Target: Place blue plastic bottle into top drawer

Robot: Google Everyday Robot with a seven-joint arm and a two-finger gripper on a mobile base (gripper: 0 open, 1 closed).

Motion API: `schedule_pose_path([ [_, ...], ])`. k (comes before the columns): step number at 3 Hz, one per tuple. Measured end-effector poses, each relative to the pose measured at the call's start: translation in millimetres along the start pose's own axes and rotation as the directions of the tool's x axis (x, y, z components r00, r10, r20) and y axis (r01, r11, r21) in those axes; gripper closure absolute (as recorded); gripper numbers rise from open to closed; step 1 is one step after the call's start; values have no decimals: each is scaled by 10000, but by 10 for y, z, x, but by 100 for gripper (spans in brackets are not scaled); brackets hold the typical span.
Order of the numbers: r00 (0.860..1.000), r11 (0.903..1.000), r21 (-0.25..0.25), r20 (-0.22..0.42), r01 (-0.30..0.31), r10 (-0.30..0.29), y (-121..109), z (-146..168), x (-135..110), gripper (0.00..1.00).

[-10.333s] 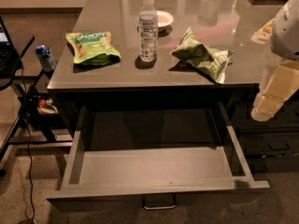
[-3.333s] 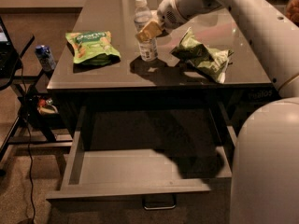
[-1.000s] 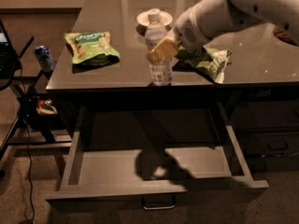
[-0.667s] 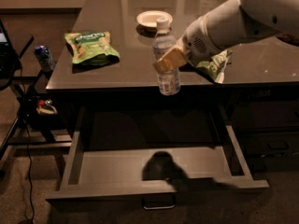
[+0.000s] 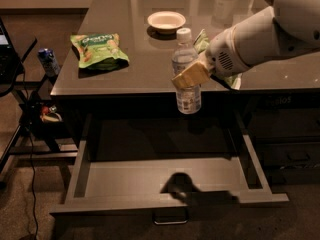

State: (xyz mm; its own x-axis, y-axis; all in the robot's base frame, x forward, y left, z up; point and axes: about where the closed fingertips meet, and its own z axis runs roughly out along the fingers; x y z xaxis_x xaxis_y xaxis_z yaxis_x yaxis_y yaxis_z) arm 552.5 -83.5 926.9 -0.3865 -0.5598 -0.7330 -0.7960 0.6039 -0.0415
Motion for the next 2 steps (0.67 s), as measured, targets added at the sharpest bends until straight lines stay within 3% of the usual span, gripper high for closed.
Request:
schedule_pose_path([
  [1,9970,9969,-237,-226,-751,746,136,100,334,100],
  [2,9843,9841,-421,-470,-1723,1703,293,267,837,100],
])
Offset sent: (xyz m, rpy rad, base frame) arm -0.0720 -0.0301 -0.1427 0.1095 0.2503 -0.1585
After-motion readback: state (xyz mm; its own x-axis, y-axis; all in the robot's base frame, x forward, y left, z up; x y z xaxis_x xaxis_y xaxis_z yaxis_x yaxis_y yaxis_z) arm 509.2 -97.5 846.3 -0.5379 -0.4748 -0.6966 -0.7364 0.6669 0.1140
